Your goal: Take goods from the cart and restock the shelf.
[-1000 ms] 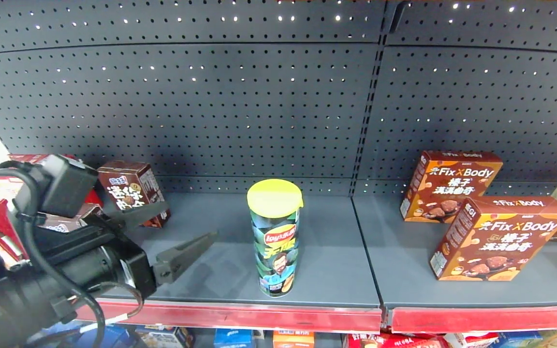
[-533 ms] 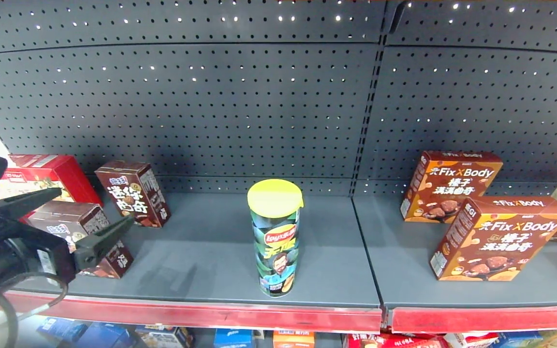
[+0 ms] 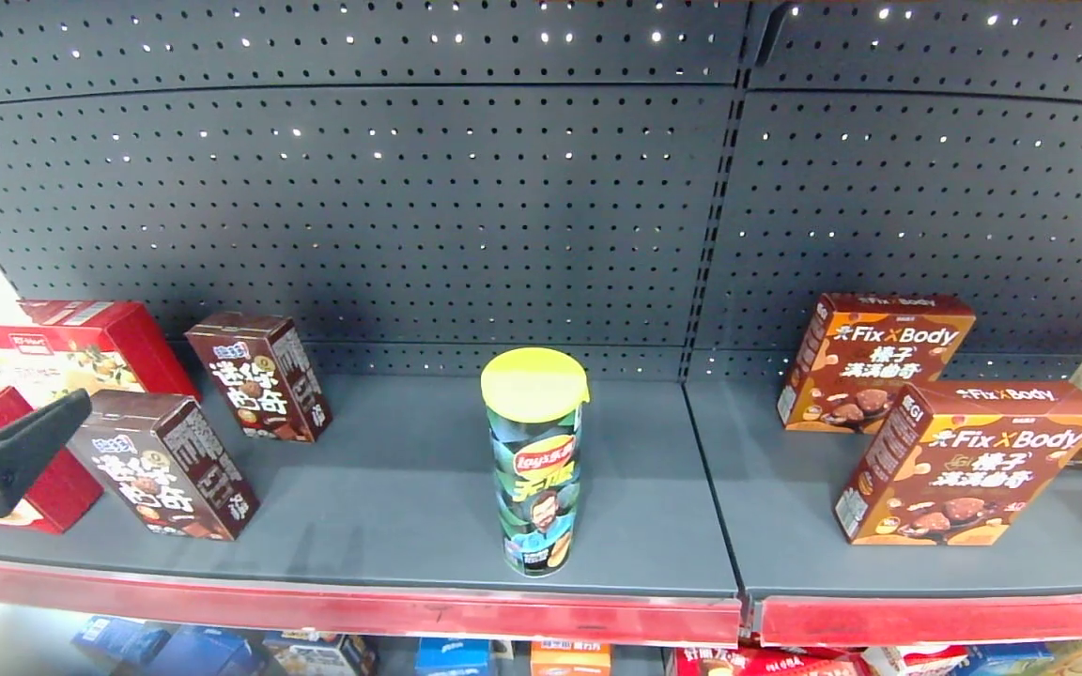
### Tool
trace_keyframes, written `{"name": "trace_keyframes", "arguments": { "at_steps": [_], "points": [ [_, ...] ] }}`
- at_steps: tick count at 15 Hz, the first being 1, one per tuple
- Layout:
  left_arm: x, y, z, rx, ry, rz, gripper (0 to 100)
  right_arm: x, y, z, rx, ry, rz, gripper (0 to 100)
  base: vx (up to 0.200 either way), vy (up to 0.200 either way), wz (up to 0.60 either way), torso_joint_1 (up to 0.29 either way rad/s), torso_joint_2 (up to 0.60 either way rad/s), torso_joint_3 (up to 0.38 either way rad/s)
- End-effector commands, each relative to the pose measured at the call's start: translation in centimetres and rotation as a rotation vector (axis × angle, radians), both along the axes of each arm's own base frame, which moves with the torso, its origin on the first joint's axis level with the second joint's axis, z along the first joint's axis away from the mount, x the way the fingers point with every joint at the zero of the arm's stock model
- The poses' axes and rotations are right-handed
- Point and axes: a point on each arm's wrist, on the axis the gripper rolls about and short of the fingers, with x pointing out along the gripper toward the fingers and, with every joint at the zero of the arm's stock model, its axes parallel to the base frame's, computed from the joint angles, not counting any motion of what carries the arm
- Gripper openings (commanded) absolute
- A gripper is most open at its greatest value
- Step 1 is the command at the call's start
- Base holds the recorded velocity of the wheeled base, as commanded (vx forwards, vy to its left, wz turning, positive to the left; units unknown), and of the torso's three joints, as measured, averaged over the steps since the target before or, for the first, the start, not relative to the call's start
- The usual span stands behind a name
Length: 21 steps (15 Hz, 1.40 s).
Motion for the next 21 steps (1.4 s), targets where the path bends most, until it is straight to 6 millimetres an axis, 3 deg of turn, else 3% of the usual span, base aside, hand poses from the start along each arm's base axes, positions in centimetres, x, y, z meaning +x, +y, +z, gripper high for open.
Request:
{"name": "trace_keyframes", "arguments": {
  "at_steps": [1, 7, 11, 16, 21],
  "points": [
    [-0.8, 0.3, 0.2, -0.006, -0.025, 0.055, 100, 2.6, -0.6, 2.9, 0.084, 0.036, 0.069, 0, 0.000, 0.000, 0.00, 0.000, 0.00, 0.000],
    [-0.8, 0.6, -0.8, 0.010, 0.011, 0.179, 100, 5.3, -0.8, 3.2, 0.104, 0.140, 0.557, 0, 0.000, 0.000, 0.00, 0.000, 0.00, 0.000],
    [0.3, 0.3, -1.8, 0.039, 0.079, 0.193, 100, 10.4, 1.8, 4.1, 0.264, 0.218, 0.722, 0, 0.000, 0.000, 0.00, 0.000, 0.00, 0.000],
    [1.6, 0.0, -1.9, 0.040, 0.095, 0.180, 100, 13.5, 4.8, 3.3, 0.242, 0.377, 0.933, 0, 0.000, 0.000, 0.00, 0.000, 0.00, 0.000],
    [2.2, -0.2, -1.6, 0.037, 0.079, 0.163, 100, 19.6, 9.7, 4.0, 0.236, 0.354, 1.065, 0, 0.000, 0.000, 0.00, 0.000, 0.00, 0.000]
  ]
}}
